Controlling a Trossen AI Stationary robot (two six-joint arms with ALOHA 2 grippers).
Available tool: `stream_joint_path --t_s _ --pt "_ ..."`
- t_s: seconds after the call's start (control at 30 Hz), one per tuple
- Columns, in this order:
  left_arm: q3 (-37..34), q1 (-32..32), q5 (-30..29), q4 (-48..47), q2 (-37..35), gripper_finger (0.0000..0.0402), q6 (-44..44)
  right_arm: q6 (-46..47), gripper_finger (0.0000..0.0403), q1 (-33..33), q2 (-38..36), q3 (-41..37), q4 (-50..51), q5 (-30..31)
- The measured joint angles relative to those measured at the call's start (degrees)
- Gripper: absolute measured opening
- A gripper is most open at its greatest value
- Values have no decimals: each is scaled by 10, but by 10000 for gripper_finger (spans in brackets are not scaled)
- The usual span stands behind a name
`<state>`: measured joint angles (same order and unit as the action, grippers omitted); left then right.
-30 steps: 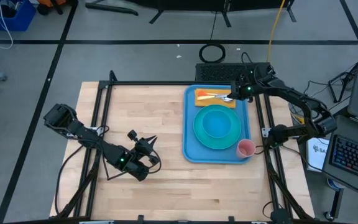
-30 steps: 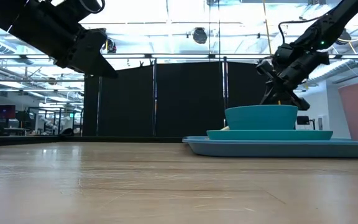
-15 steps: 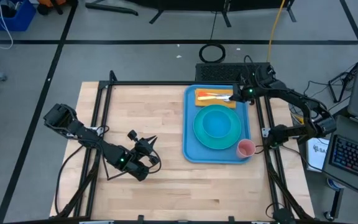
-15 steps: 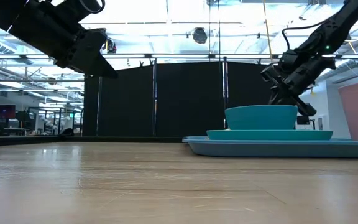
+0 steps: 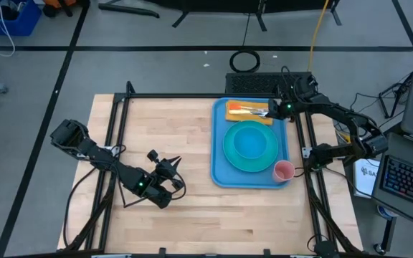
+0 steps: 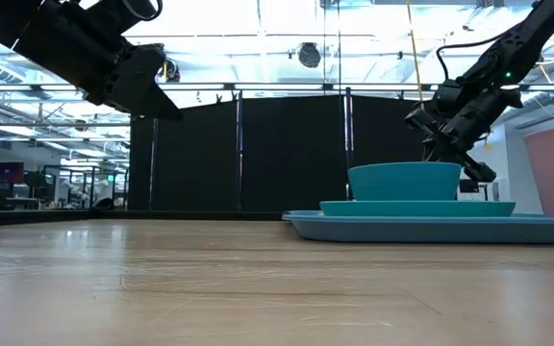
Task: Set up tray
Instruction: Put the yellow table knife to the right of the orange spoon on the yellow table napkin on the blue serving tray
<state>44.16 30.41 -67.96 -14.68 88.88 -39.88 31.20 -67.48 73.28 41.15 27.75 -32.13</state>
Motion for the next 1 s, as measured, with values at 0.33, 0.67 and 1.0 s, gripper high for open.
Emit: stream_joint_path --t_s 0.33,0.67,1.0 --pt "0 0 0 0 0 37 1 -11 1 4 2 -3 18 49" --pt "0 0 1 0 0 37 2 -24 2 5 1 -1 16 25" --pt "0 -4 -2 0 0 37 1 -88 2 18 2 -1 39 1"
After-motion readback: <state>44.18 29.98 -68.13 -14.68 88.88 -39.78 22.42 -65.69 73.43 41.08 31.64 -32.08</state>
